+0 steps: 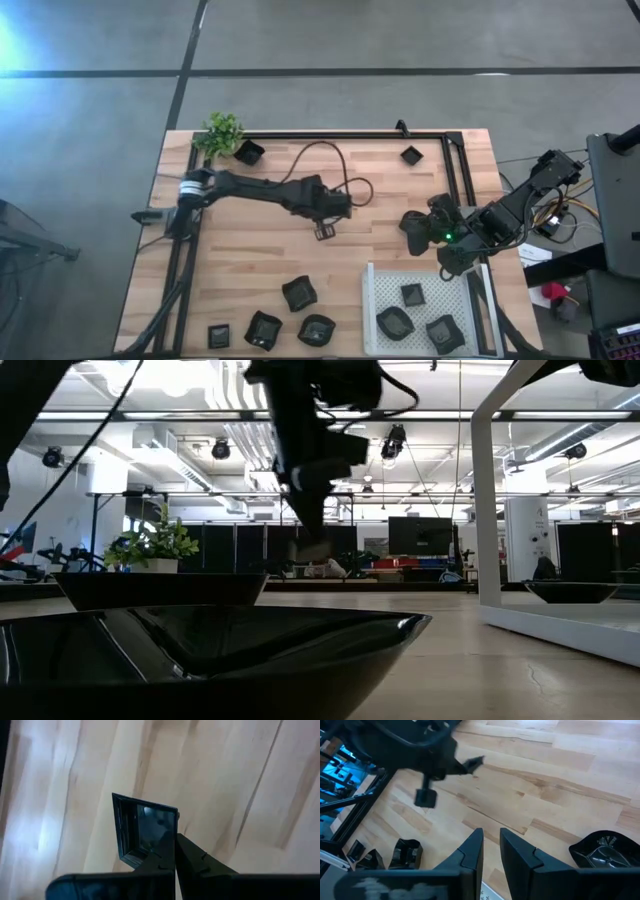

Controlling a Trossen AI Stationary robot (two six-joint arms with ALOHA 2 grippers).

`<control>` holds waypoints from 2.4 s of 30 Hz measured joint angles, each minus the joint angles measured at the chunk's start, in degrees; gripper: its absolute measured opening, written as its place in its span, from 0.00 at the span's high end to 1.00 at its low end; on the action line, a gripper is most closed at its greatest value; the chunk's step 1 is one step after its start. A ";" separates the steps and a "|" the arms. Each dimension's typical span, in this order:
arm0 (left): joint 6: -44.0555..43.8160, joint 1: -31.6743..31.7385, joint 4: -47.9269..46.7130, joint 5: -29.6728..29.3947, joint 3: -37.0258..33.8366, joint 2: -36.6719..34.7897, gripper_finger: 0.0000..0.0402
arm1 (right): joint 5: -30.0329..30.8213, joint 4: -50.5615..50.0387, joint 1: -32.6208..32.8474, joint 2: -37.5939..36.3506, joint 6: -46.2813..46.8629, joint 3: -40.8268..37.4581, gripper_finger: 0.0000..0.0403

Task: Pick & Place Mini shaped plates
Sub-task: Stack the square plate on top of the other square plate on the shelf

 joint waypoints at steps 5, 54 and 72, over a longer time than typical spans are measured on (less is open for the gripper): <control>3.17 0.02 1.71 0.00 1.39 3.81 1.00 | -0.02 0.00 -0.04 0.00 -0.20 0.00 0.85; -1.31 -0.37 9.99 6.62 -4.12 5.46 0.98 | -0.07 0.15 0.00 0.00 0.46 0.00 0.85; -1.20 -0.39 10.03 8.35 -4.12 5.44 0.96 | -0.07 0.13 -0.04 0.00 0.46 0.00 0.85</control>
